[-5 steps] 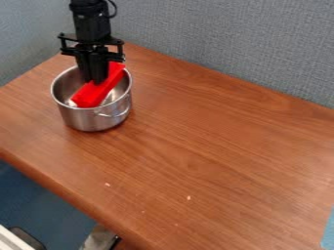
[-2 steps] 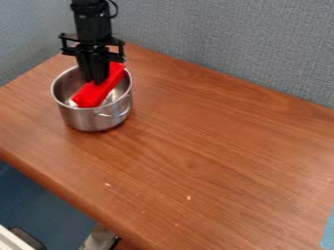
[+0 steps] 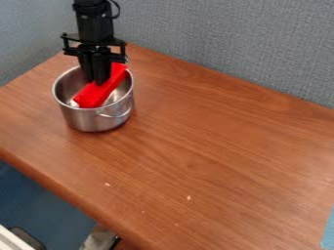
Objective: Move the red object from the metal pot to the table
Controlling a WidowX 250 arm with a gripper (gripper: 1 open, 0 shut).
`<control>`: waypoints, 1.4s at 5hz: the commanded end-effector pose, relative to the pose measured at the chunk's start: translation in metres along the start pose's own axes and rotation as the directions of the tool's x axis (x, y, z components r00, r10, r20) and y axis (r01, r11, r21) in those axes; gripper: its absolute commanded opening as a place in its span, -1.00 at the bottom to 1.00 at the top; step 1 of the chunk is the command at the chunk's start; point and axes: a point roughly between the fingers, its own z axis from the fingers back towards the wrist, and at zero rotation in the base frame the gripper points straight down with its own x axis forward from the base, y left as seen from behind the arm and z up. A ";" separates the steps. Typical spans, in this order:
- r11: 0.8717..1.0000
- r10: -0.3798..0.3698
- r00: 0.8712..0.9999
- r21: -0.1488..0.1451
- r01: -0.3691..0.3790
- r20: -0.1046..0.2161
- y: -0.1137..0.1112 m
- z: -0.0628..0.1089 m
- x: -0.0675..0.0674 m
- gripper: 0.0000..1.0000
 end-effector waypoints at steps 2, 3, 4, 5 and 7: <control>0.999 -0.022 0.997 0.032 0.019 0.079 -0.006 0.030 -0.001 -1.00; 0.999 -0.024 0.997 0.033 0.021 0.077 -0.007 0.030 -0.001 -1.00; 0.999 -0.025 0.997 0.034 0.023 0.074 -0.007 0.029 -0.001 -1.00; 0.999 -0.027 0.997 0.035 0.024 0.071 -0.008 0.029 -0.002 -1.00; 0.999 -0.028 0.998 0.038 0.026 0.064 -0.008 0.028 -0.002 -1.00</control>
